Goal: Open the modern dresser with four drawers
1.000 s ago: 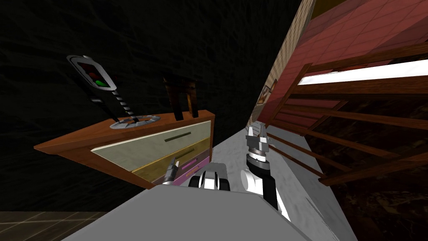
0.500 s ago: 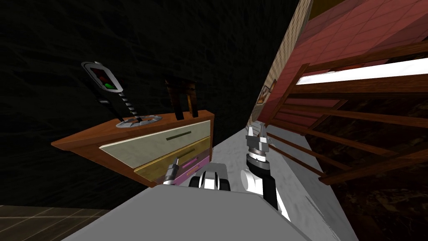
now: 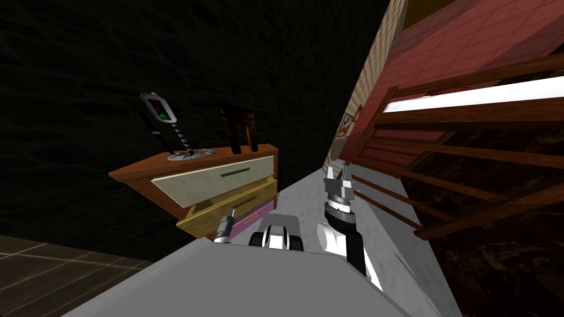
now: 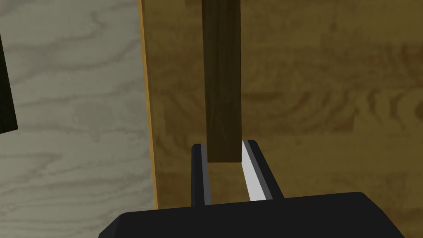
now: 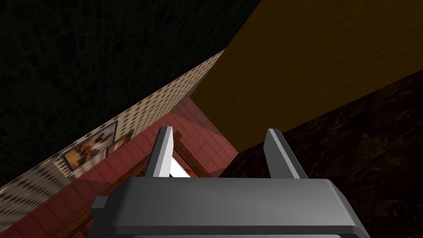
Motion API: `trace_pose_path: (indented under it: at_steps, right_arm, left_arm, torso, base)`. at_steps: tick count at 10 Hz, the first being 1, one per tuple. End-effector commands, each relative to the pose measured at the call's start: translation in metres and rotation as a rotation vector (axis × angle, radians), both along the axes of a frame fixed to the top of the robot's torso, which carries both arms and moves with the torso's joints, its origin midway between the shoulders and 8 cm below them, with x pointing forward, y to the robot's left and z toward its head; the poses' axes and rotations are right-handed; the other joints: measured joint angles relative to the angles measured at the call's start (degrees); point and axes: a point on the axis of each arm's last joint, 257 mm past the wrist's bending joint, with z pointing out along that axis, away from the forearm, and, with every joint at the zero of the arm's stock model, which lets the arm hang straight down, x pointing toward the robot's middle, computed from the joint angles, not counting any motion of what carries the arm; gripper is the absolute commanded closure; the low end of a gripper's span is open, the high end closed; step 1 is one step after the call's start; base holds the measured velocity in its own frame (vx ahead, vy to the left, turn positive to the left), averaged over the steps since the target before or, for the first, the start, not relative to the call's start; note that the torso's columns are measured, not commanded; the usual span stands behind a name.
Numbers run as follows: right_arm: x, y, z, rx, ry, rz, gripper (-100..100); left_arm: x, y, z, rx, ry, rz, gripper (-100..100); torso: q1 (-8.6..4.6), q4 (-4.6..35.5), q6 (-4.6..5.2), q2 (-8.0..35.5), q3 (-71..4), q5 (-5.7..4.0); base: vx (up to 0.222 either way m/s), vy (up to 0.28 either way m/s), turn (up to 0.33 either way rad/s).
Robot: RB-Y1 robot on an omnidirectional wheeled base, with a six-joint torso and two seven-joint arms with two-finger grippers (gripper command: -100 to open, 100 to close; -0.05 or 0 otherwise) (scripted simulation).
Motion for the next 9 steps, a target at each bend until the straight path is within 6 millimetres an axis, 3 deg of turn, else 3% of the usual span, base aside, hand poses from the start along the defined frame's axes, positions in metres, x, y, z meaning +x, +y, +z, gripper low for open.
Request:
trace_pose_path:
  at_steps: [1, 3, 4, 6, 7, 8, 9]
  right_arm:
    - [0.0, 0.0, 0.0, 0.0, 0.0, 0.0, 0]
    - [0.0, 0.0, 0.0, 0.0, 0.0, 0.0, 0]
    - [0.0, 0.0, 0.0, 0.0, 0.0, 0.0, 0]
    - [0.0, 0.0, 0.0, 0.0, 0.0, 0.0, 0]
    - [0.0, 0.0, 0.0, 0.0, 0.0, 0.0, 0]
    - [0.0, 0.0, 0.0, 0.0, 0.0, 0.0, 0]
    - [0.0, 0.0, 0.0, 0.0, 0.0, 0.0, 0]
  left_arm:
    - [-0.003, -0.003, -0.003, -0.003, 0.011, -0.004, 100]
    - [-0.007, -0.006, -0.006, -0.006, 0.023, -0.008, 100]
    - [0.012, 0.007, -0.004, -0.003, 0.01, -0.019, -100]
    - [0.018, 0.005, -0.002, -0.005, 0.002, -0.024, -100]
    - [0.03, 0.015, -0.005, -0.006, 0.011, -0.033, -100]
    - [0.038, 0.013, -0.004, -0.01, 0.005, -0.039, -100]
    - [0.045, 0.026, -0.009, -0.009, 0.024, -0.041, -100]
  torso:
    - [-0.24, -0.01, 0.0, 0.19, 0.11, 0.01]
    - [-0.26, -0.04, 0.02, 0.3, 0.24, 0.09]
    - [-0.25, -0.07, 0.06, 0.19, 0.18, 0.11]
    - [-0.02, 0.05, -0.02, 0.02, 0.02, -0.06]
    - [-0.07, 0.07, -0.07, 0.0, -0.04, -0.12]
    - [-0.3, 0.14, -0.09, 0.29, 0.1, -0.21]
    - [-0.45, 0.22, -0.09, 0.52, 0.25, -0.26]
  base:
    - [-0.133, -0.1, 0.017]
    - [-0.141, -0.115, 0.013]
    - [-0.145, -0.095, 0.021]
    - [-0.053, -0.034, 0.0]
    - [-0.042, -0.032, 0.008]
    - [-0.063, -0.043, 0.013]
    - [-0.113, -0.063, 0.013]
